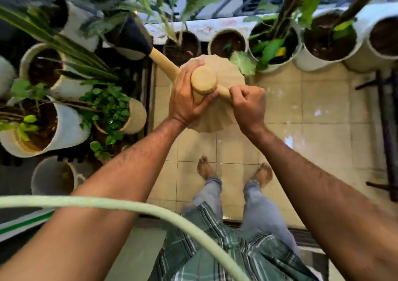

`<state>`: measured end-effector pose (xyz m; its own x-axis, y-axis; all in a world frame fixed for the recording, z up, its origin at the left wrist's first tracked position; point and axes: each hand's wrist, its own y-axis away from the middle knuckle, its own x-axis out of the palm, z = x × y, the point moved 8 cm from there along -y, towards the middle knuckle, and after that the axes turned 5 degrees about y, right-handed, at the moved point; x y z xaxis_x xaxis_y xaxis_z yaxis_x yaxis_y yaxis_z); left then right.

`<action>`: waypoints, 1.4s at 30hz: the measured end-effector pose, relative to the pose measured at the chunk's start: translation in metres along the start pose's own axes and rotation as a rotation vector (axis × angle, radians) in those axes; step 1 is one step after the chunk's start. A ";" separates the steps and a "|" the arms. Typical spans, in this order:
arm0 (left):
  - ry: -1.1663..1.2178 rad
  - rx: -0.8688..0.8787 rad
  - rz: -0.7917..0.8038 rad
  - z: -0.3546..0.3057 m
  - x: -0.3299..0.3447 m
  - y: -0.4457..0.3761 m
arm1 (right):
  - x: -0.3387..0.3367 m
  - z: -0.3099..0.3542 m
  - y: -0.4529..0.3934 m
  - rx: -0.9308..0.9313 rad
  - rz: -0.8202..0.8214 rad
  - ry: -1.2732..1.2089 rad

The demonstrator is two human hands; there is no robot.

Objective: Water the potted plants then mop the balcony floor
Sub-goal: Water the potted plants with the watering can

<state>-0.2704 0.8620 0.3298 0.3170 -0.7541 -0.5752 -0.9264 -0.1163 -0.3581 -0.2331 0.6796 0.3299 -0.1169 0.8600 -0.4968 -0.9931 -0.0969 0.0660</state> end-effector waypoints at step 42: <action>0.407 0.538 0.933 -0.348 0.724 -0.118 | -0.546 -0.472 -0.032 0.544 -0.820 -0.054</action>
<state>-0.0024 0.1045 0.2115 -0.6259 -0.5659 -0.5367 -0.5285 0.8138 -0.2418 -0.1415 -0.0234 0.1901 0.6201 0.5806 -0.5277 -0.6252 0.7720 0.1147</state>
